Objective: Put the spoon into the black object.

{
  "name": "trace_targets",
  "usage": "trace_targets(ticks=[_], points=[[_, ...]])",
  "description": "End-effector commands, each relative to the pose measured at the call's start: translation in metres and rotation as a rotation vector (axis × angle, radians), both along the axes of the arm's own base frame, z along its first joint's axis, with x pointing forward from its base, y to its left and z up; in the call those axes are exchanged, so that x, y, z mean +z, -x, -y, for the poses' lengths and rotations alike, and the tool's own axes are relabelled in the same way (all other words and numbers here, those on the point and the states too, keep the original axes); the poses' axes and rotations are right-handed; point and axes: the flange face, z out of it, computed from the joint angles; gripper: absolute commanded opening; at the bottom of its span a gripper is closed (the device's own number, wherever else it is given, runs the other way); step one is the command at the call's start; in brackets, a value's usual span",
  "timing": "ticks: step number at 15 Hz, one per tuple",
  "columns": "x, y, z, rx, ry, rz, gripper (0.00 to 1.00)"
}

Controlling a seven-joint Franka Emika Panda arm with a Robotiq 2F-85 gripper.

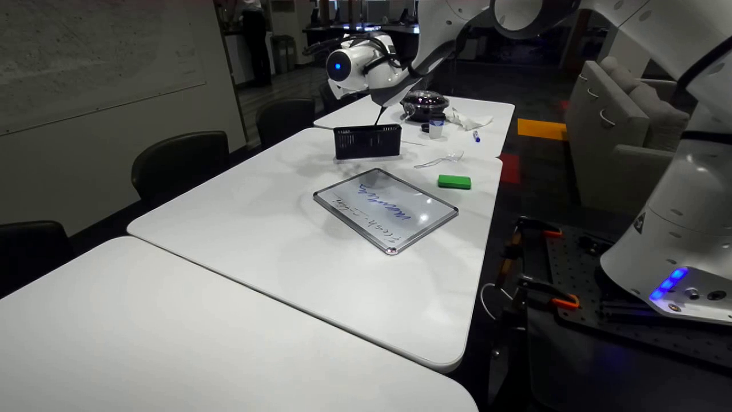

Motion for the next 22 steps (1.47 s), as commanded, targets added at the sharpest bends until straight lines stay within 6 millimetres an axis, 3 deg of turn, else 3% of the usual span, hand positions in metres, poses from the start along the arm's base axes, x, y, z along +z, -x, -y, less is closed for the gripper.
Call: trace_targets(ticks=[1,6,11,16,17,22], points=[[0.071,0.02,-0.017,-0.131,-0.082,0.037,1.0],[0.159,0.05,-0.031,-0.128,-0.287,0.256,1.0],[0.228,0.103,-0.02,-0.095,-0.457,0.442,1.0],[0.255,0.14,-0.012,-0.022,-0.627,0.62,1.0],[0.251,0.119,-0.004,-0.046,-0.573,0.588,1.0],[0.25,0.132,-0.007,-0.043,-0.61,0.613,1.0]])
